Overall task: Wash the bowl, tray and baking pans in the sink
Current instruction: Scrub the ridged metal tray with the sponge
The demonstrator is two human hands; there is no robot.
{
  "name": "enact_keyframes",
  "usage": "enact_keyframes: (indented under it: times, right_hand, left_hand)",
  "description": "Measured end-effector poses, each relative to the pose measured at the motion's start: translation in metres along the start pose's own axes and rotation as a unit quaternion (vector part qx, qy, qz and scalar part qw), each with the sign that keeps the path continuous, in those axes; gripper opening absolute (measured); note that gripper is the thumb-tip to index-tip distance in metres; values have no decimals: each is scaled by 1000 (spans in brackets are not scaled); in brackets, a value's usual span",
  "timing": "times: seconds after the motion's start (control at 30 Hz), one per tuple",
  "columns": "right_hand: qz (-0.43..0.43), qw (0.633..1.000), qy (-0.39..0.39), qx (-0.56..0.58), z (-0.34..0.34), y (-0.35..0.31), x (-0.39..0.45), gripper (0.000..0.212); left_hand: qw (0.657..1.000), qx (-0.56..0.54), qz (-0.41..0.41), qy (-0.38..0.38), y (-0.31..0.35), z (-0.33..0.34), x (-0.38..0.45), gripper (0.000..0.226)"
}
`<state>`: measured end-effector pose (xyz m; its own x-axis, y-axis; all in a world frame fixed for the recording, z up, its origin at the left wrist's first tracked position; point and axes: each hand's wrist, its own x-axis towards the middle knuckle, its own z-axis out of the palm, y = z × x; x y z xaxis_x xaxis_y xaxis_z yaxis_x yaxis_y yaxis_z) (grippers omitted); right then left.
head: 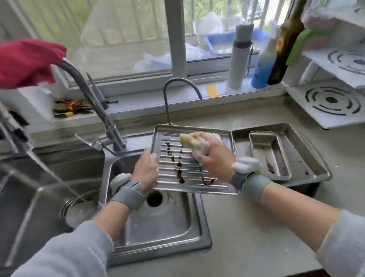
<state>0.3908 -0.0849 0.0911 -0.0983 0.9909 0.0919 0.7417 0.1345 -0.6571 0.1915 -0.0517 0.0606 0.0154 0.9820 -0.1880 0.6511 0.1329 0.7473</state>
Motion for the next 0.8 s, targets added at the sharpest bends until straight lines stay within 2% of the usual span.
enact_keyframes:
  times: [0.13, 0.23, 0.37, 0.43, 0.5, 0.6, 0.7, 0.73, 0.8]
  right_hand:
    - [-39, 998, -47, -23, 69, -62, 10, 37]
    - [-46, 994, -96, -21, 125, -103, 9, 37]
    - [-66, 985, -152, -41, 188, -121, -3, 38]
    - [-90, 979, -169, -72, 215, -135, -13, 39]
    - [-151, 968, -169, -111, 231, -141, -23, 36]
    - [-230, 948, -159, -151, 247, -151, -30, 31]
    - [-287, 939, -148, -121, 263, -146, -30, 25]
    - [-262, 943, -177, -103, 265, -147, -29, 27]
    - [-193, 961, -177, -86, 267, -145, -26, 26]
  left_hand:
    - [997, -22, -74, 25, -88, -63, -28, 16]
    - [991, 3, -131, 27, -151, -101, -43, 23]
    - [985, 8, -169, 22, -199, -123, -51, 18]
    - [985, 7, -174, 11, -224, -128, -51, 26]
    - [982, -4, -188, -12, -239, -124, -52, 28]
    - [976, -56, -208, -37, -257, -115, -49, 13]
    - [974, -72, -210, -33, -268, -113, -48, 13]
    - [975, -73, -207, -27, -272, -114, -47, 13]
    - [975, -77, -205, -27, -274, -114, -45, 12]
